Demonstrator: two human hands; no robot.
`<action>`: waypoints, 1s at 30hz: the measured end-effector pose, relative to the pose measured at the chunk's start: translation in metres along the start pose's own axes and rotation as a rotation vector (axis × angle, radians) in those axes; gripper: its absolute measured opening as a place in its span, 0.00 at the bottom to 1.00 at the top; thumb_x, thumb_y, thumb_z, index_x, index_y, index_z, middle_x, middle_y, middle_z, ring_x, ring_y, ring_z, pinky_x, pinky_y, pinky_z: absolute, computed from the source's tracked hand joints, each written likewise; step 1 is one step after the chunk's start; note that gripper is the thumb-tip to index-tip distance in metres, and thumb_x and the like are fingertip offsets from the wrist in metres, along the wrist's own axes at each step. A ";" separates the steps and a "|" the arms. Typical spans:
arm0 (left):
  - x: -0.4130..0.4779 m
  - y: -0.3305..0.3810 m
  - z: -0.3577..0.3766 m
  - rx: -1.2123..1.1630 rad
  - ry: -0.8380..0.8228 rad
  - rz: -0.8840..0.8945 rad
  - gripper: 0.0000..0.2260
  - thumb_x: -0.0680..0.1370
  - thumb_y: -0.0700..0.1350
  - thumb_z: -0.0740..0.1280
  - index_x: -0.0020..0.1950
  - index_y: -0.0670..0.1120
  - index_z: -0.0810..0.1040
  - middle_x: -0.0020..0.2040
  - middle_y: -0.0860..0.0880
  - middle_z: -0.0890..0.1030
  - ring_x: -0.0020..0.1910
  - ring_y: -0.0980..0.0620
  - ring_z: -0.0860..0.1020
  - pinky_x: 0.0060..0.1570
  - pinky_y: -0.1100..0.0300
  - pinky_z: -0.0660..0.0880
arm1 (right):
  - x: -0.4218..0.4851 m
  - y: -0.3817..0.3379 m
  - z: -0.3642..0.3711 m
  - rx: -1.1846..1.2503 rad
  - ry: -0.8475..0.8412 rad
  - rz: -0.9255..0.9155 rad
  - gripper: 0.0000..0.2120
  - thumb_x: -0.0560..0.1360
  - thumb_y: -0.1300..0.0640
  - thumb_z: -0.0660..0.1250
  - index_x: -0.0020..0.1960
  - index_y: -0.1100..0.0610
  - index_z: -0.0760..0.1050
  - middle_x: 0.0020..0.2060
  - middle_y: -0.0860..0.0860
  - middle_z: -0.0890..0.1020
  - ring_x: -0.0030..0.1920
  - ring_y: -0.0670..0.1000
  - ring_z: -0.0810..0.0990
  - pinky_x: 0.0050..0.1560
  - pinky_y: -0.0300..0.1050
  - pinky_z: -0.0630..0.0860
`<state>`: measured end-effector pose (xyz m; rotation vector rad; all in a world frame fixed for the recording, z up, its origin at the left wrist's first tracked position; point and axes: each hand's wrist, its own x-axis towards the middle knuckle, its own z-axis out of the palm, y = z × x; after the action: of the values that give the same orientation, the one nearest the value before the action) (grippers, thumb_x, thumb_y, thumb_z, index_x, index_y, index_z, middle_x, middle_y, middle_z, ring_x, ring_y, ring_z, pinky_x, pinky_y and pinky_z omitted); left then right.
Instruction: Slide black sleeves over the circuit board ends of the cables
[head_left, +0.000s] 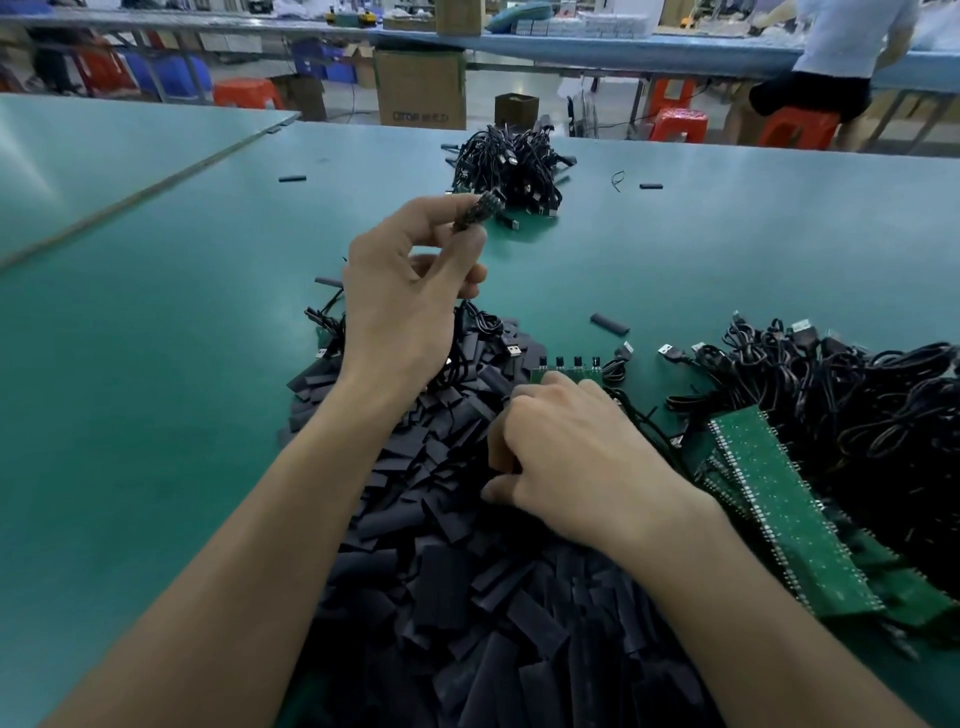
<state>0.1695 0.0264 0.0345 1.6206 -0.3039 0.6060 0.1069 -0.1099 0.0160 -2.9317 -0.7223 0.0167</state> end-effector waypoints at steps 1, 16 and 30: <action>0.000 0.000 0.000 -0.002 -0.002 -0.014 0.08 0.79 0.38 0.70 0.52 0.52 0.81 0.37 0.54 0.79 0.35 0.55 0.82 0.40 0.62 0.80 | 0.000 0.001 -0.002 0.045 0.011 -0.002 0.10 0.74 0.44 0.73 0.44 0.48 0.76 0.43 0.45 0.74 0.52 0.51 0.71 0.49 0.45 0.62; -0.005 0.002 0.001 0.210 -0.246 -0.039 0.07 0.73 0.43 0.77 0.44 0.55 0.83 0.36 0.57 0.85 0.36 0.62 0.82 0.40 0.69 0.77 | -0.004 0.060 -0.032 0.713 0.699 0.208 0.11 0.81 0.56 0.66 0.58 0.43 0.79 0.38 0.42 0.82 0.38 0.45 0.83 0.48 0.45 0.81; -0.006 0.005 0.002 0.186 -0.277 -0.084 0.06 0.73 0.43 0.78 0.45 0.53 0.84 0.36 0.55 0.85 0.37 0.58 0.83 0.40 0.69 0.77 | -0.002 0.065 -0.027 0.798 0.769 0.162 0.10 0.74 0.56 0.76 0.53 0.45 0.81 0.37 0.43 0.85 0.39 0.43 0.85 0.49 0.43 0.82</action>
<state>0.1622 0.0227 0.0350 1.8909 -0.3890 0.3524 0.1359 -0.1708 0.0347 -1.9743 -0.2500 -0.6118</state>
